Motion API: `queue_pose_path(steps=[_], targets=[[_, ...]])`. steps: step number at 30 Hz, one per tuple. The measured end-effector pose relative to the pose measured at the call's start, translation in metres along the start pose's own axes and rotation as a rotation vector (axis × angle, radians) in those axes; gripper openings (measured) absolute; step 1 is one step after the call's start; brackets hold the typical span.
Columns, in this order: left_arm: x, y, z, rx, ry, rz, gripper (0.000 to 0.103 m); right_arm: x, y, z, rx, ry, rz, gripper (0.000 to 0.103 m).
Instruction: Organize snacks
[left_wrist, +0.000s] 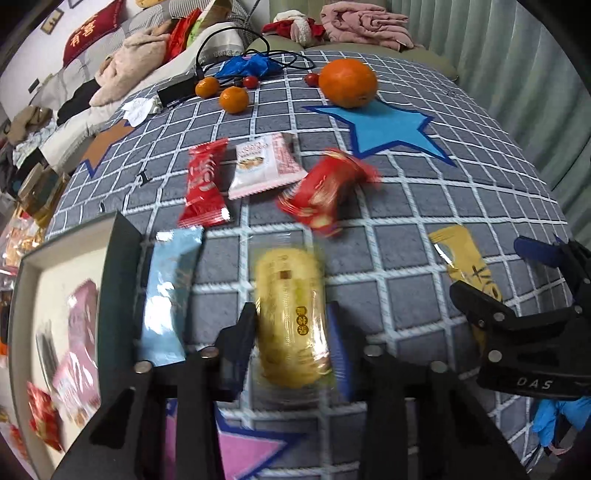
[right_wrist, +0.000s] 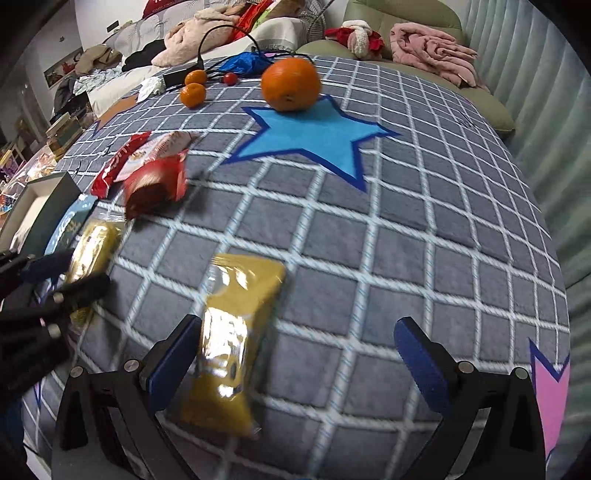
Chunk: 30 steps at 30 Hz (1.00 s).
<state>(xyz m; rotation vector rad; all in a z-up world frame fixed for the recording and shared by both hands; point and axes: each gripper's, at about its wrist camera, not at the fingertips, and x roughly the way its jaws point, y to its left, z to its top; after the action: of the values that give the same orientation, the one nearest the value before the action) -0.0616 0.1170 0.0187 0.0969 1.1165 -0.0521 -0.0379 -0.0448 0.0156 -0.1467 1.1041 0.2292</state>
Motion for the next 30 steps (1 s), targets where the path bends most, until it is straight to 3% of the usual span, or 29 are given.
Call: queue_pose_path(steps=[5,6,7,9,14,18,24,30], targets=[[-0.017,-0.006,-0.037,-0.054,-0.028,-0.038,0.041,-0.013,-0.020,-0.025,0.019,-0.010,-0.005,0.103],[-0.021,-0.006,-0.045,-0.063,-0.035,-0.030,0.048,-0.015,-0.023,-0.029,0.020,-0.013,-0.006,0.103],[-0.023,-0.006,-0.049,-0.069,-0.037,-0.021,0.066,-0.018,-0.026,-0.035,0.018,-0.018,-0.004,0.103],[-0.020,-0.001,-0.053,-0.093,-0.023,-0.008,0.084,-0.024,-0.031,-0.046,-0.003,-0.028,0.008,0.103],[-0.013,0.000,-0.043,-0.113,-0.033,0.005,0.089,-0.027,-0.033,-0.052,0.002,-0.037,0.007,0.103],[-0.007,-0.005,-0.046,-0.102,-0.081,0.005,0.103,-0.022,-0.025,-0.041,0.017,-0.002,0.001,0.103],[-0.009,-0.004,-0.052,-0.096,-0.142,-0.001,0.103,-0.011,-0.004,-0.023,-0.037,-0.019,0.025,0.103],[-0.009,-0.005,-0.053,-0.101,-0.149,0.001,0.103,-0.009,0.000,-0.027,-0.043,-0.116,0.030,0.103]])
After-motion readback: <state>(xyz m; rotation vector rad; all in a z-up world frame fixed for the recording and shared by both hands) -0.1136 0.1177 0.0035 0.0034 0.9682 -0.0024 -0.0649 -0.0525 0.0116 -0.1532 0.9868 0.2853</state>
